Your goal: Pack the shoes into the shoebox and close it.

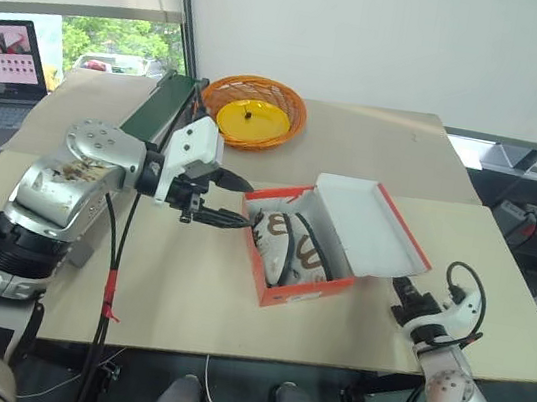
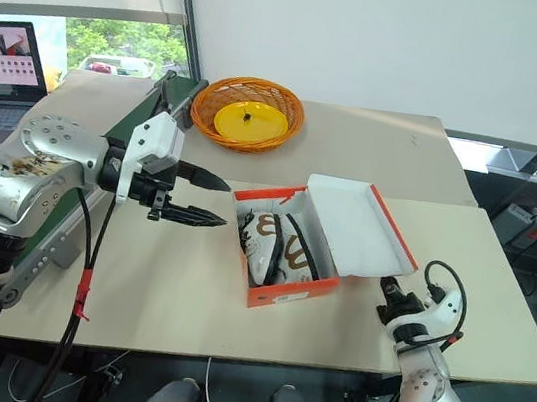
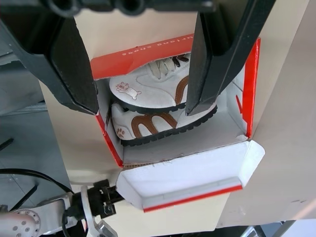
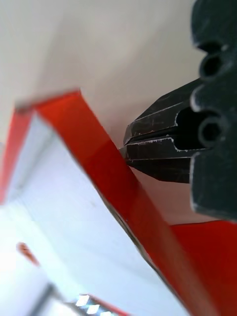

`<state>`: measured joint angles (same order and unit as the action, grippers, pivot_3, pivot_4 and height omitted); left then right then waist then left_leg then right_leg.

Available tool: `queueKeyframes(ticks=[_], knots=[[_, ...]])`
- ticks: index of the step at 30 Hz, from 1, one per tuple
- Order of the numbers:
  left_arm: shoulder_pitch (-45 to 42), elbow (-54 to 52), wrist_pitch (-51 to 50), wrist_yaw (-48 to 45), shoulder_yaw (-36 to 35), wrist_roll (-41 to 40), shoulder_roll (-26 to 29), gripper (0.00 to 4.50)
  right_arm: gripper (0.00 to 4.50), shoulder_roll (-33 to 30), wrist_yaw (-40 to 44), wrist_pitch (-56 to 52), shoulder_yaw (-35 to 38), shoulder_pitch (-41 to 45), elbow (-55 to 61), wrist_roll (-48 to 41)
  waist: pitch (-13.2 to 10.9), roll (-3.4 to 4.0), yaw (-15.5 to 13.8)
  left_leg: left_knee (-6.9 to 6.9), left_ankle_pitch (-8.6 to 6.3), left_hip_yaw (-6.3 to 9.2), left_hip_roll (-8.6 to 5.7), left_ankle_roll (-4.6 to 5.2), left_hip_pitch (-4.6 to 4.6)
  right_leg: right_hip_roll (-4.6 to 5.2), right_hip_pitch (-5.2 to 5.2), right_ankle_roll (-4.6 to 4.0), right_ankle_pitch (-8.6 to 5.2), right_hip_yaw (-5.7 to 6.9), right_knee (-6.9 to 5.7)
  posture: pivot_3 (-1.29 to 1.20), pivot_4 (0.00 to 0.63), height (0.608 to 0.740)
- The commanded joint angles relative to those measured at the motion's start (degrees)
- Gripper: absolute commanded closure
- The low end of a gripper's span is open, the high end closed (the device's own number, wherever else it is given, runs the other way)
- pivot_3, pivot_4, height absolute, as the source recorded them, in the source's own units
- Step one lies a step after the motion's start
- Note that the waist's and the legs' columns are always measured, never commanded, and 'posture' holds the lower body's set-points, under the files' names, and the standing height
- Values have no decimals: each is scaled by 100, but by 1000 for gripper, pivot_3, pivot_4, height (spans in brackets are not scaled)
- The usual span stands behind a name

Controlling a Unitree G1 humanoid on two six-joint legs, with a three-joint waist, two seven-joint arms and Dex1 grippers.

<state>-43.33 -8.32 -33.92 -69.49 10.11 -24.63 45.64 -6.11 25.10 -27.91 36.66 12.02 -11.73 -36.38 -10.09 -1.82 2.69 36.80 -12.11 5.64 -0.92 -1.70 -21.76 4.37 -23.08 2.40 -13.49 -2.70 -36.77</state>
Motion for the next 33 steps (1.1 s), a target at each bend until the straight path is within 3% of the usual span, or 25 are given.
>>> queueKeyframes(ticks=[1,10,15,17,19,22,28,33], knots=[[-149,-128,48,40,-171,19,6,1555,4475,91,-79,122,138,154,208,-585,-5,8,21,0,0,-1,0,0,-3,0,-5,0,0,-4,-2,0,150,740],[-109,-125,76,132,-196,20,-44,1555,4475,186,-100,-872,-326,-37,1780,-2206,-35,57,11,-4,-1,0,-2,2,-24,2,-25,0,-2,-5,-7,0,150,740],[-105,-88,129,165,-180,44,-83,1555,4475,-286,201,-1923,-1309,-269,2762,-2844,-37,61,15,-4,-1,0,-3,2,-26,2,-25,0,-2,-5,-6,0,150,740],[-102,-81,136,175,-176,49,-99,1555,4475,-768,380,-2329,-2029,-411,2981,-2523,-37,61,13,-4,-1,0,-3,2,-25,1,-25,1,-3,-5,-5,0,150,740],[-102,-82,138,190,-175,51,-118,1555,4475,-1558,708,-2365,-3254,-533,3058,-1486,-36,60,3,-4,-1,2,-3,2,-26,0,-25,1,-5,-1,-3,0,150,740],[-94,-107,129,219,-180,50,-134,1555,4475,-2016,760,-1995,-4052,-414,2656,-524,-36,57,-11,-3,-1,2,-4,2,-28,2,-23,6,-7,2,3,0,150,740],[35,-266,5,320,-299,-7,-77,1555,4475,-1915,580,-1752,-3716,445,2277,-337,-26,37,29,0,-1,2,-1,1,-10,-1,-8,8,-8,1,0,0,150,740],[168,-398,-64,448,-352,-27,-100,1555,4475,-1876,625,-2089,-3731,1764,1697,-292,-31,37,10,4,3,2,-2,2,-24,-1,-23,6,-4,0,-3,0,150,740]])
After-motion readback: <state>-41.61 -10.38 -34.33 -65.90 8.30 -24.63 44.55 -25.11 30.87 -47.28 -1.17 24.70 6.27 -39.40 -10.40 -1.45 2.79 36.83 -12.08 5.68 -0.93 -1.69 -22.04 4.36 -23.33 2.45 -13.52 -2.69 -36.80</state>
